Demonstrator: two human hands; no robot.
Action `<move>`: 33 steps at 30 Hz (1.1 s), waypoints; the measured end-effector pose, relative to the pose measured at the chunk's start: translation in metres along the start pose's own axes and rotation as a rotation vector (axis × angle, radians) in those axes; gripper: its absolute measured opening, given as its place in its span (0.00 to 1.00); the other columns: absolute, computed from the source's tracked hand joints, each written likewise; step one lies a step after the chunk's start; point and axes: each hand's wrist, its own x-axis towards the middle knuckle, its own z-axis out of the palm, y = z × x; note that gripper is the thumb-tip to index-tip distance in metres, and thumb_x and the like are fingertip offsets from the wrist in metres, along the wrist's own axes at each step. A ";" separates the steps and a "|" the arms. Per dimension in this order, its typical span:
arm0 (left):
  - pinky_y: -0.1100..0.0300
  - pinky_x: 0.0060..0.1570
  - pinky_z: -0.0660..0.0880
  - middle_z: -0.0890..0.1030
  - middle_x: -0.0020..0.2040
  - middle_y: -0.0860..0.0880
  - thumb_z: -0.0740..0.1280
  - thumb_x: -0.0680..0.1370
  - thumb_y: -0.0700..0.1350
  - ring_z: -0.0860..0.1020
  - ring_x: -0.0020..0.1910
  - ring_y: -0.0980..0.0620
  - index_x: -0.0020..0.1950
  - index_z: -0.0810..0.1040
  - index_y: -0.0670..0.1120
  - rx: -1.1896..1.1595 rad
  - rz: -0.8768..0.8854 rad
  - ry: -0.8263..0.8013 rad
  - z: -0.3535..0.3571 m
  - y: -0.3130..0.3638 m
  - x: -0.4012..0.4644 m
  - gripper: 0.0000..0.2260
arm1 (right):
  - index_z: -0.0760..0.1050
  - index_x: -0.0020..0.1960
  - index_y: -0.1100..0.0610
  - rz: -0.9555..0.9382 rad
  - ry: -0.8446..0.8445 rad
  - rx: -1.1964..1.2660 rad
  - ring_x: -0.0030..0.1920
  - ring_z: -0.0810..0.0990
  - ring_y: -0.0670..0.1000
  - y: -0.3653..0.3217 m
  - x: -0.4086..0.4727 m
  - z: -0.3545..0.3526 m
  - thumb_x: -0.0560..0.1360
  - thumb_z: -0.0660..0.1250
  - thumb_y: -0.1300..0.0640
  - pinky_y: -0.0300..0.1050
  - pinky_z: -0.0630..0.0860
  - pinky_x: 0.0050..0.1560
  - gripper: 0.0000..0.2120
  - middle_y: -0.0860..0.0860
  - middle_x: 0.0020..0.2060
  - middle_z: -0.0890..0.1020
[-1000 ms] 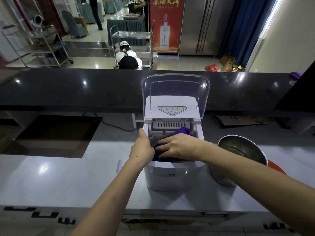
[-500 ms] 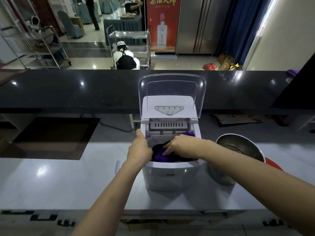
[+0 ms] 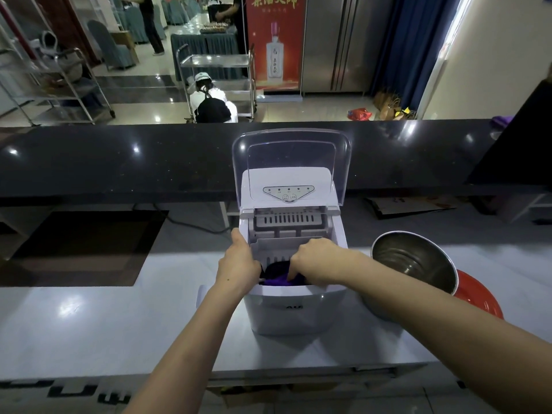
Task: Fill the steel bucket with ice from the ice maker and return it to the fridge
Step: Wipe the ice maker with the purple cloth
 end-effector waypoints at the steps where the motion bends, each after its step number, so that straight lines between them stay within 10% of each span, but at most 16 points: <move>1: 0.44 0.47 0.80 0.80 0.54 0.40 0.63 0.75 0.37 0.79 0.49 0.36 0.76 0.55 0.47 0.003 -0.002 -0.001 0.000 0.000 0.000 0.31 | 0.80 0.66 0.36 -0.005 -0.009 0.098 0.49 0.82 0.57 0.006 0.003 0.004 0.79 0.65 0.61 0.48 0.79 0.47 0.24 0.47 0.51 0.84; 13: 0.48 0.44 0.78 0.80 0.53 0.41 0.61 0.76 0.37 0.79 0.48 0.36 0.72 0.56 0.46 0.018 0.008 0.004 0.000 -0.002 0.005 0.26 | 0.86 0.59 0.41 -0.022 0.074 0.753 0.39 0.79 0.40 -0.005 0.027 0.014 0.73 0.69 0.61 0.36 0.75 0.42 0.21 0.38 0.38 0.84; 16: 0.45 0.47 0.80 0.80 0.53 0.41 0.62 0.75 0.39 0.79 0.49 0.35 0.70 0.57 0.46 0.019 0.010 -0.010 -0.001 -0.001 0.004 0.25 | 0.87 0.58 0.44 -0.005 0.121 0.847 0.46 0.83 0.46 -0.015 0.033 0.011 0.73 0.70 0.62 0.45 0.81 0.50 0.19 0.43 0.42 0.87; 33: 0.46 0.48 0.79 0.79 0.55 0.41 0.62 0.76 0.39 0.78 0.52 0.36 0.76 0.53 0.47 0.016 -0.015 -0.029 -0.001 -0.002 0.004 0.31 | 0.80 0.62 0.33 -0.033 -0.117 0.380 0.41 0.76 0.53 -0.007 0.025 -0.003 0.82 0.61 0.53 0.48 0.73 0.40 0.18 0.46 0.41 0.76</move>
